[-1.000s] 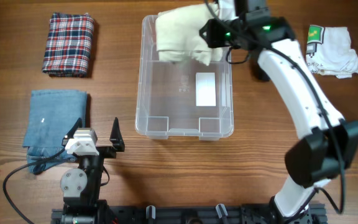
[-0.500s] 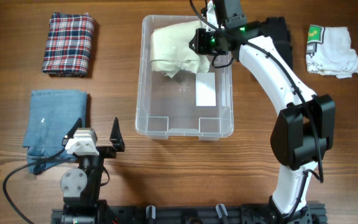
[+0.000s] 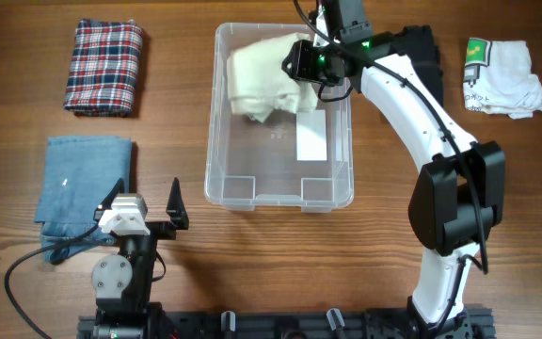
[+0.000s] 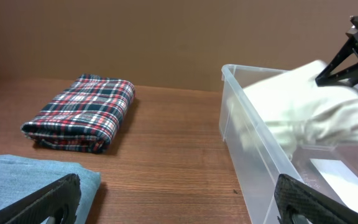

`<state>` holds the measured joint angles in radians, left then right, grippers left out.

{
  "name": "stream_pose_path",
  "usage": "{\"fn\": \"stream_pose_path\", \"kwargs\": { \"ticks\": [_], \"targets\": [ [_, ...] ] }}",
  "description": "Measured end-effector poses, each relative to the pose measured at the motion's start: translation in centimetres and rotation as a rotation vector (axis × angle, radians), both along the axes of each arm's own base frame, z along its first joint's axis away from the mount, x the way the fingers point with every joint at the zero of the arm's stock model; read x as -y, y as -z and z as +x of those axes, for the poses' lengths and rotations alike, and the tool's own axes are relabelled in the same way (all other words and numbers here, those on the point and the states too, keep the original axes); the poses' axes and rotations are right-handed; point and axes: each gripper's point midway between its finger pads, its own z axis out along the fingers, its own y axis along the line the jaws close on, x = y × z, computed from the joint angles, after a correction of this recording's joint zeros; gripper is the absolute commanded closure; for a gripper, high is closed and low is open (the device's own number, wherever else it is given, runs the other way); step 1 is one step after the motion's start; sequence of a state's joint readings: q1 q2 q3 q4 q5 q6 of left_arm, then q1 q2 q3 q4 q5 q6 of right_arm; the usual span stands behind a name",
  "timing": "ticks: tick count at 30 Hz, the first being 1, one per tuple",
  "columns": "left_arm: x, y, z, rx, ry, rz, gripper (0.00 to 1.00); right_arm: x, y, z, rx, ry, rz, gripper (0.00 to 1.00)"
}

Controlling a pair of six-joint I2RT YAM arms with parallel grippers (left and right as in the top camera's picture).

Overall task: Pack container
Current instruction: 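Carry the cream garment left over the bin and lower it inside, then release the cream garment and raise the right gripper toward the black garment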

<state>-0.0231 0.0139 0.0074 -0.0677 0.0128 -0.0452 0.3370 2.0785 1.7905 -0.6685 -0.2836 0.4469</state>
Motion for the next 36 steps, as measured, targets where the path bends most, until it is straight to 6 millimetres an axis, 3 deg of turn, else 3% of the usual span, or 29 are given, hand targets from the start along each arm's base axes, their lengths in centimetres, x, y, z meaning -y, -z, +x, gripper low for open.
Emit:
{"fn": "stream_pose_path", "kwargs": {
  "ticks": [4,12,15,18,21,23,26,29,32,36],
  "targets": [
    [0.0,0.0,0.0,0.000,0.000,0.000,0.00,0.8,0.2,0.2,-0.002,0.019,-0.022,0.25],
    [0.0,0.0,0.0,0.000,0.000,0.000,0.00,2.4,0.0,0.5,0.003,0.054,-0.058,0.22],
    [0.0,0.0,0.0,0.000,0.000,0.000,0.00,3.3,-2.0,0.7,0.057,0.065,-0.099,0.13],
    [0.0,0.0,0.0,0.000,0.000,0.000,0.00,5.1,-6.2,0.4,0.138,0.104,-0.138,0.09],
    [0.0,0.0,0.0,0.000,0.000,0.000,0.00,9.6,-12.7,-0.5,0.253,0.202,-0.182,0.04],
    [0.0,0.0,0.0,0.000,0.000,0.000,0.00,16.2,-18.3,-1.4,0.348,0.348,-0.212,0.01],
    [0.0,0.0,0.0,0.000,0.000,0.000,0.00,22.5,-21.1,-2.7,0.388,0.434,-0.247,0.01],
    [0.0,0.0,0.0,0.000,0.000,0.000,0.00,26.0,-19.8,-3.4,0.350,0.399,-0.305,0.01],
    [0.0,0.0,0.0,0.000,0.000,0.000,0.00,26.3,-16.5,-2.9,0.290,0.295,-0.359,0.01],
    [0.0,0.0,0.0,0.000,0.000,0.000,0.00,25.8,-9.9,-1.6,0.163,0.138,-0.413,0.01]
  ]
}}
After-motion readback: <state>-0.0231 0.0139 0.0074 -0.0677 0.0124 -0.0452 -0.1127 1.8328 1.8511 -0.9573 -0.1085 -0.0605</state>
